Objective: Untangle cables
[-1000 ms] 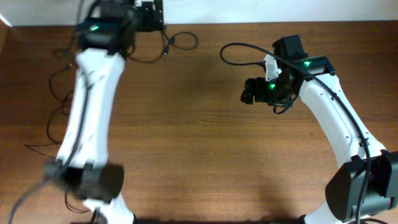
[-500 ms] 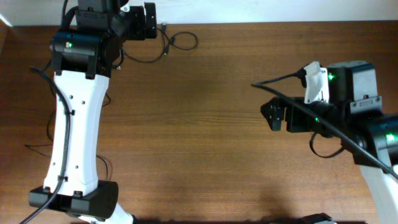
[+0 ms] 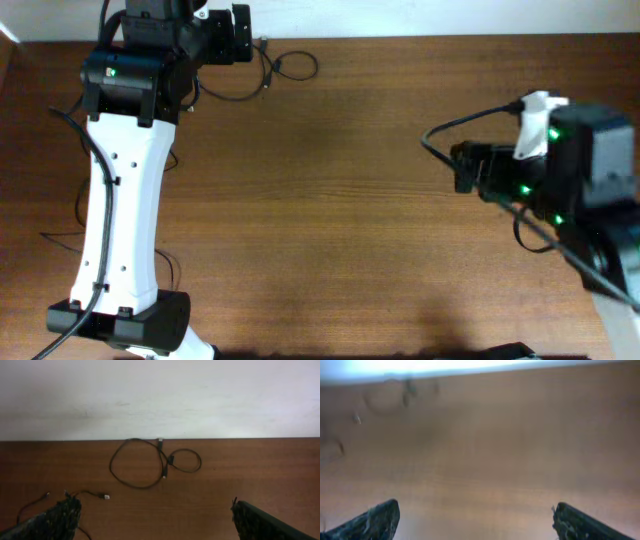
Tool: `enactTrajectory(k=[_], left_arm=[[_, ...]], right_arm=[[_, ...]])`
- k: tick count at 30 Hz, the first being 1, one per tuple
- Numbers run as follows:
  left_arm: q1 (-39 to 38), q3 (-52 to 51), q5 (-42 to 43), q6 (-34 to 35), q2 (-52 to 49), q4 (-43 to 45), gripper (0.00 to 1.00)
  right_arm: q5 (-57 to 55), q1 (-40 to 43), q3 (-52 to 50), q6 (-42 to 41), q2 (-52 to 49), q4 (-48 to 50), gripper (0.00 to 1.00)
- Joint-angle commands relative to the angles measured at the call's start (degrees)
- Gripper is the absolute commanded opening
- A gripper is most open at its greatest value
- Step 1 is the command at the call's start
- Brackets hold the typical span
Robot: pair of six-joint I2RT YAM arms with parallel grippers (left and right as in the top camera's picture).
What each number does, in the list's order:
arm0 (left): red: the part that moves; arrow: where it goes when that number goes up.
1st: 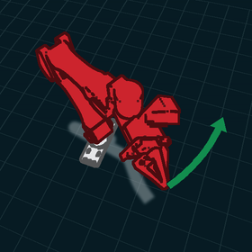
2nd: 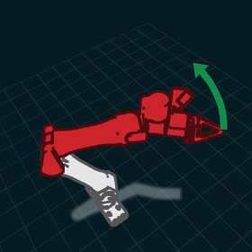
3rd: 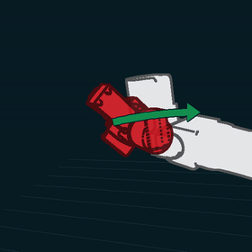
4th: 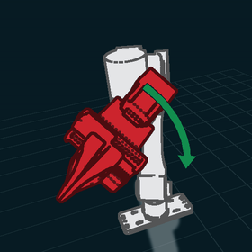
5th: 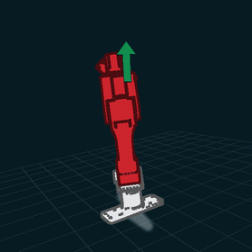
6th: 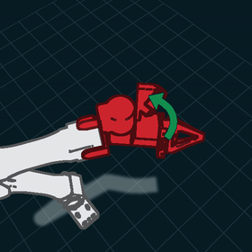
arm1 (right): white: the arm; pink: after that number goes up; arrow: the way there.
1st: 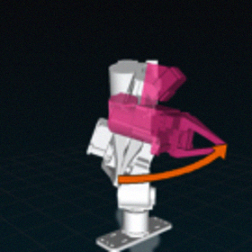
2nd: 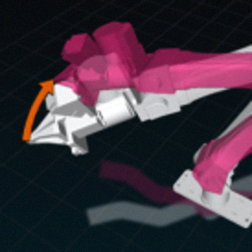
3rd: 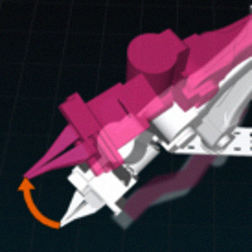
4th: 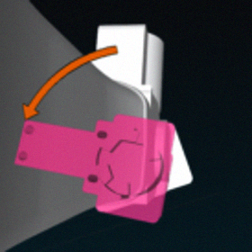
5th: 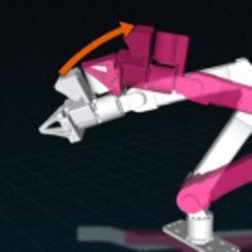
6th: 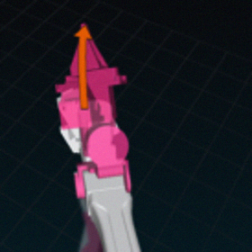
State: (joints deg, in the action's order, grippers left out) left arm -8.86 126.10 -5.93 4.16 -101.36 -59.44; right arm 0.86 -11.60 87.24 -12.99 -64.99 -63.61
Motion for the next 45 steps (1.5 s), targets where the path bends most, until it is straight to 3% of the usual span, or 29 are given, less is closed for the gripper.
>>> enactTrajectory(k=[1,5,8,15,20,24,43,45], left_arm=[[0.0,-0.3,0.4,0.1,-0.2,-0.1,0.99],[0.0,-0.3,0.4,0.1,-0.2,-0.1,0.99],[0.0,-0.3,0.4,0.1,-0.2,-0.1,0.99],[0.0,-0.3,0.4,0.1,-0.2,-0.1,0.99],[0.0,-0.3,0.4,0.1,-0.2,-0.1,0.99],[0.0,-0.3,0.4,0.1,-0.2,-0.1,1.0],[-0.3,-0.3,0.4,0.1,-0.2,-0.1,0.99],[-0.3,-0.3,-3.7,-2.0,-0.2,-0.7,0.99]], right_arm=[[-4.5,0.5,-6.1,0.6,8.4,8.4,0.99],[-5.9,1.1,-21.9,0.8,20.6,25.6,0.99],[-4.2,5.1,-39.5,0.7,33.1,38.4,0.99],[-2.7,9.1,-68.5,-0.2,56.5,52.8,0.99],[-2.6,9.1,-81.3,-6.0,64.6,55.8,0.99],[-2.6,9.1,-86.0,-8.7,64.8,57.1,0.99],[-2.6,9.0,-86.0,-8.7,64.7,57.1,0.99],[-2.6,9.0,-86.0,-8.7,64.7,57.1,0.99]])
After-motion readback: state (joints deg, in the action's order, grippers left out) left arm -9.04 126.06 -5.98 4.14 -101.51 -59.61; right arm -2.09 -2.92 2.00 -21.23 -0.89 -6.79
